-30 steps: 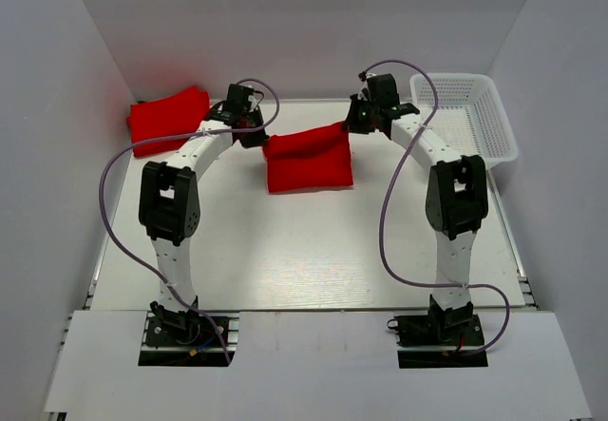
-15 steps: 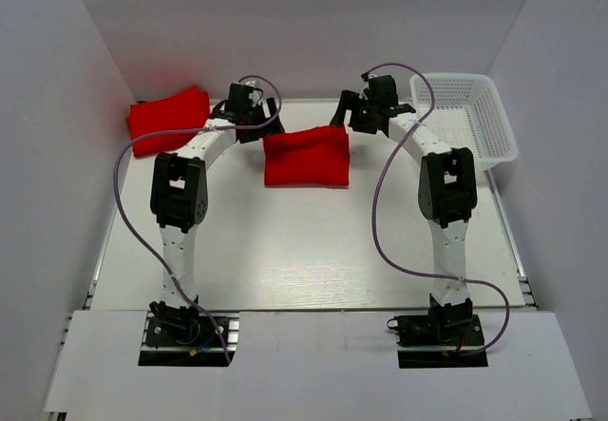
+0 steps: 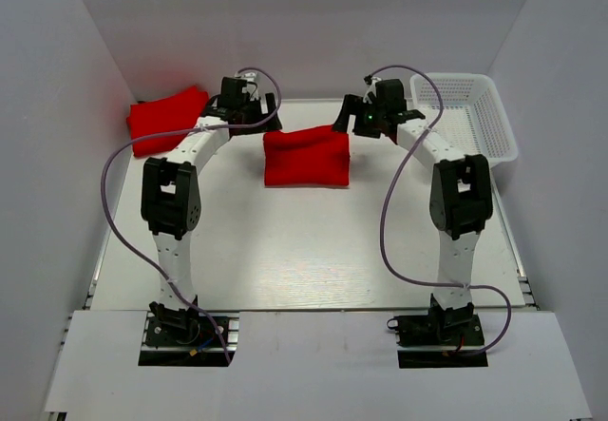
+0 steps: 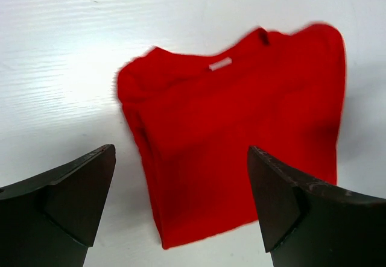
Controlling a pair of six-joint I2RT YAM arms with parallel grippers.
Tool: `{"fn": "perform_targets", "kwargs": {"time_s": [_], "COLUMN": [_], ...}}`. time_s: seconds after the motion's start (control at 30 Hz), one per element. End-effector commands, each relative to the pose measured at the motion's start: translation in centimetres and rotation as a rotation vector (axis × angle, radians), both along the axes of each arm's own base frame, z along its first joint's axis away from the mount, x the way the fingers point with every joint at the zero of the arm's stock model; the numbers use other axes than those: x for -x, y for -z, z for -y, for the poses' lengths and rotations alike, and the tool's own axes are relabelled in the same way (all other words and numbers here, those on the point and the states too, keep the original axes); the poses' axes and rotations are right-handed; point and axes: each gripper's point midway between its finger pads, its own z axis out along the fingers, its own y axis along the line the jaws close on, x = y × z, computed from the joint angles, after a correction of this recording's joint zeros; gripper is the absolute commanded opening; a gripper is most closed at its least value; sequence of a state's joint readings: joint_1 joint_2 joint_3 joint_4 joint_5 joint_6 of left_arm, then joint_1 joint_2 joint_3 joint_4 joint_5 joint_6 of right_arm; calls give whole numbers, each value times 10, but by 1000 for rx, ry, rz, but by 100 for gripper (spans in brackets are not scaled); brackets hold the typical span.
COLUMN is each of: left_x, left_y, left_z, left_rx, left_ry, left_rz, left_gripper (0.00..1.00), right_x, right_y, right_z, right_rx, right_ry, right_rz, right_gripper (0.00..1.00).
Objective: Fold and stack the t-shirts
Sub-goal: Fold the long partially folded tshirt into a neat square, then smooth out wrinkles on the folded tshirt
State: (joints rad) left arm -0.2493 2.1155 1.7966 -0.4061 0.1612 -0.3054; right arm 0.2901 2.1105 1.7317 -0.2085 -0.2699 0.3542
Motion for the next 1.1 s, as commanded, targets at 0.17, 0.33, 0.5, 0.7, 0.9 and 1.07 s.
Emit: {"fn": "perform_targets", "kwargs": {"time_s": [0.17, 0.33, 0.5, 0.7, 0.9, 1.07], "left_x": [56, 63, 50, 35, 16, -7], "left_y": [-1, 21, 22, 44, 38, 42], "left_z": [46, 57, 74, 80, 81, 86], "left_rx": [56, 68, 110, 110, 95, 98], "left_ry": [316, 372, 413, 416, 396, 374], "left_rz": [-21, -70, -29, -90, -29, 31], "left_gripper": [100, 100, 100, 100, 100, 100], "right_x": [36, 44, 41, 37, 37, 43], "right_y": [-25, -11, -7, -7, -4, 2], "right_z": [-7, -22, -21, -15, -7, -7], "right_rx": [-18, -56, -55, -50, -29, -27], "right_ry": [-115, -171, -154, -132, -98, -97], "right_rz": [51, 2, -2, 1, -9, -27], "right_gripper": [90, 90, 90, 90, 90, 90]}}
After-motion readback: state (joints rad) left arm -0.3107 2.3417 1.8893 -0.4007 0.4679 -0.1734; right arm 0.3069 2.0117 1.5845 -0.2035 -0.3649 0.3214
